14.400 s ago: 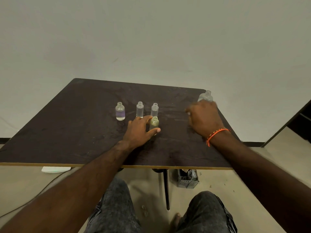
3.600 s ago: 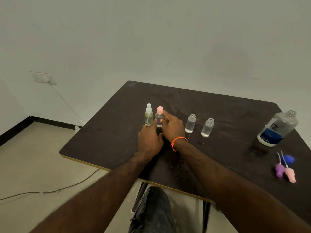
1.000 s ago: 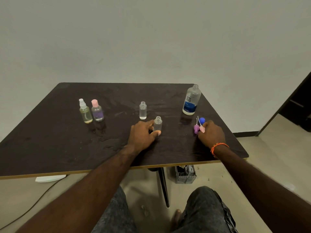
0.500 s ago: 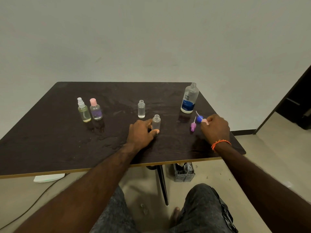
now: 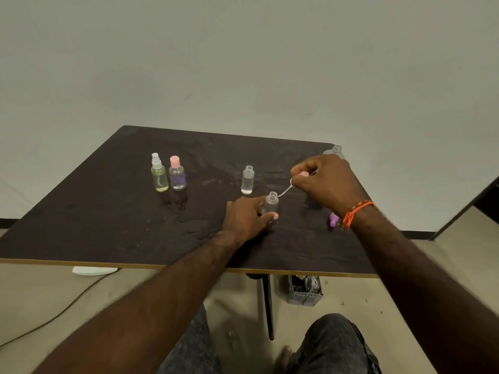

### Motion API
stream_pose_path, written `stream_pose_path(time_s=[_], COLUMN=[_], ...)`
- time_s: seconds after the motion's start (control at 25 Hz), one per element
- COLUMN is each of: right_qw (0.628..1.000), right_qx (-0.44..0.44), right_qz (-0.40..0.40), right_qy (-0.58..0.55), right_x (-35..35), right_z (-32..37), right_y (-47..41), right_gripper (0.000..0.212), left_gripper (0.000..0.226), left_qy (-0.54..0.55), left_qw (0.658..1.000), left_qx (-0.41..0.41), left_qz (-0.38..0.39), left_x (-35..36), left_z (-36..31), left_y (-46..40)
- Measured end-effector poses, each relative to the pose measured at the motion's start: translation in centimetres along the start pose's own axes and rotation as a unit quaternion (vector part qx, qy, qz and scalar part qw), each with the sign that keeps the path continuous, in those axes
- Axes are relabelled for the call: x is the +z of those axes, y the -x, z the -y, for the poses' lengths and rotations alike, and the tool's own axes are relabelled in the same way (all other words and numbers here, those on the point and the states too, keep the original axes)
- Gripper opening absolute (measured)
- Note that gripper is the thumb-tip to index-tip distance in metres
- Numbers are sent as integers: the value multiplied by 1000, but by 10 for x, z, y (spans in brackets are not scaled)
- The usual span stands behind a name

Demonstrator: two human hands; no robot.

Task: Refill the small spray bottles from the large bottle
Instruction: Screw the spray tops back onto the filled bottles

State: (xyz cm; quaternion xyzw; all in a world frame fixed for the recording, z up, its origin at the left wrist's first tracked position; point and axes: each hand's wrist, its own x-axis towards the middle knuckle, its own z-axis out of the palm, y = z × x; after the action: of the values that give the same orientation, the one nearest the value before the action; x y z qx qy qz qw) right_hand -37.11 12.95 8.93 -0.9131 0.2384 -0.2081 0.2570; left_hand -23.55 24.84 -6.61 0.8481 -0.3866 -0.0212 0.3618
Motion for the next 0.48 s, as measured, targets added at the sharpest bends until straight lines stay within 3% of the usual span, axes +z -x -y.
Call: stream_pose_path(time_s=[0.16, 0.48], right_qw=[1000, 1000], right_qx=[-2, -9], right_qz=[-1, 14], right_qy=[-2, 19], right_x=[3, 16], right_z=[10, 17], right_y=[-9, -28], right_gripper=[10, 8], left_gripper=[45, 42], left_qy=[-16, -33], left_qw=[1000, 999], left_qx=[1, 24], left_qz=[5, 6], left_x=[1, 4], left_z=[1, 7], left_y=[0, -3])
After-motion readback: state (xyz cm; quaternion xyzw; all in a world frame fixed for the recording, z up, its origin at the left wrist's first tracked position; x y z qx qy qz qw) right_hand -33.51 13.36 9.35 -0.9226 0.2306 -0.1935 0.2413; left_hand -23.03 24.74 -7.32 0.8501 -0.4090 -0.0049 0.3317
